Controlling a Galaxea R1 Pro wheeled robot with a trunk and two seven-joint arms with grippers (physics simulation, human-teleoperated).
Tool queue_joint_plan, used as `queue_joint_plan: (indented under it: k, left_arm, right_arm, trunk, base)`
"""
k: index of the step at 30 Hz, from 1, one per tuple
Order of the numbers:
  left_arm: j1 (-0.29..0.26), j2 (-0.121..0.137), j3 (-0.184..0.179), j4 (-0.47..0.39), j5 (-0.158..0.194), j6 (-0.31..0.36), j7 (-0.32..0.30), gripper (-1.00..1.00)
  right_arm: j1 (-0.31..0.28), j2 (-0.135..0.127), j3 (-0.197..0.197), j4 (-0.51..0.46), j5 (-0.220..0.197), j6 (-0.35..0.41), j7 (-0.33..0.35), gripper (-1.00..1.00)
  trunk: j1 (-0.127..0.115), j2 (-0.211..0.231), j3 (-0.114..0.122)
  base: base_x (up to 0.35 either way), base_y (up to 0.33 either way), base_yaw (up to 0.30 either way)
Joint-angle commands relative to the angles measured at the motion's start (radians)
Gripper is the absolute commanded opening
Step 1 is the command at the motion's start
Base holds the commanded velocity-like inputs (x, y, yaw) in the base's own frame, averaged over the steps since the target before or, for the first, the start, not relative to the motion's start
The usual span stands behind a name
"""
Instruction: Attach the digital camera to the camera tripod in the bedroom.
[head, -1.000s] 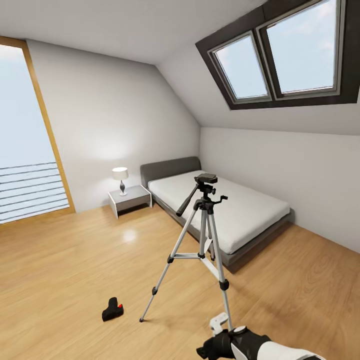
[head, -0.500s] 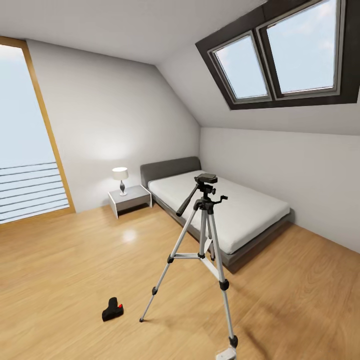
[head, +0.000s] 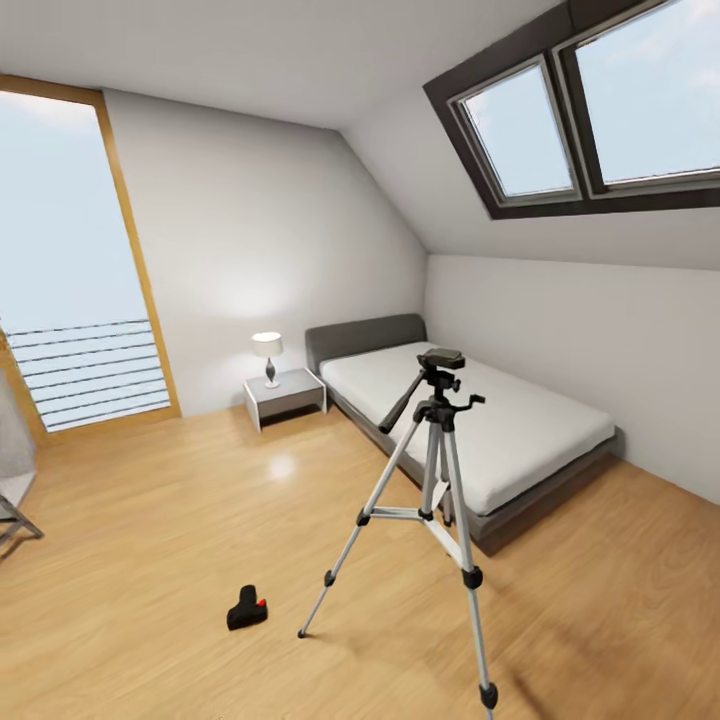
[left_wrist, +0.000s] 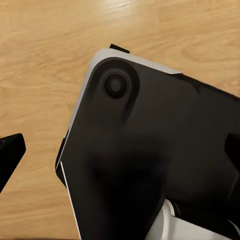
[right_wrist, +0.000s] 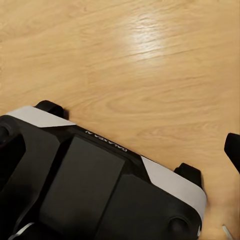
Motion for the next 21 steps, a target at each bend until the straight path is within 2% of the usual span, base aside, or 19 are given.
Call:
queue_joint_plan:
  k: [1, 6, 12, 13, 16, 21]
  left_arm:
    - [0.000, 0.000, 0.008, -0.001, 0.001, -0.002, 0.000, 1.00]
    - [0.000, 0.002, 0.012, -0.002, 0.032, -0.002, 0.001, 1.00]
    - [0.000, 0.016, 0.014, -0.002, 0.116, -0.003, 0.001, 1.00]
    - [0.000, 0.019, 0.013, -0.003, 0.158, -0.002, 0.001, 1.00]
    - [0.000, 0.021, 0.013, -0.004, 0.190, -0.003, 0.000, 1.00]
    - [0.000, 0.020, 0.012, -0.004, 0.204, -0.003, -0.001, 1.00]
  right_arm:
    - [-0.001, 0.000, 0.001, 0.002, 0.001, 0.000, 0.002, 1.00]
    - [-0.001, 0.001, 0.001, 0.002, -0.002, -0.004, -0.020, 1.00]
    - [0.000, 0.002, 0.000, 0.003, -0.010, -0.017, -0.103, 1.00]
    - [0.005, 0.004, -0.001, 0.003, -0.019, -0.020, -0.141, 1.00]
    - [0.030, 0.005, -0.001, 0.003, -0.044, -0.023, -0.178, 1.00]
    - [0.089, 0.000, -0.003, 0.002, -0.092, -0.043, -0.212, 1.00]
  trunk:
    - [0.000, -0.001, -0.002]
    - [0.000, -0.001, -0.002]
    - [0.000, -0.001, -0.002]
    - [0.000, -0.001, -0.002]
    - [0.000, -0.001, -0.002]
    - [0.000, -0.001, -0.002]
  base:
    - [0.000, 0.000, 0.296]
    - [0.000, 0.000, 0.298]
    - [0.000, 0.000, 0.300]
    - [0.000, 0.000, 0.300]
    - [0.000, 0.000, 0.300]
    - [0.000, 0.000, 0.300]
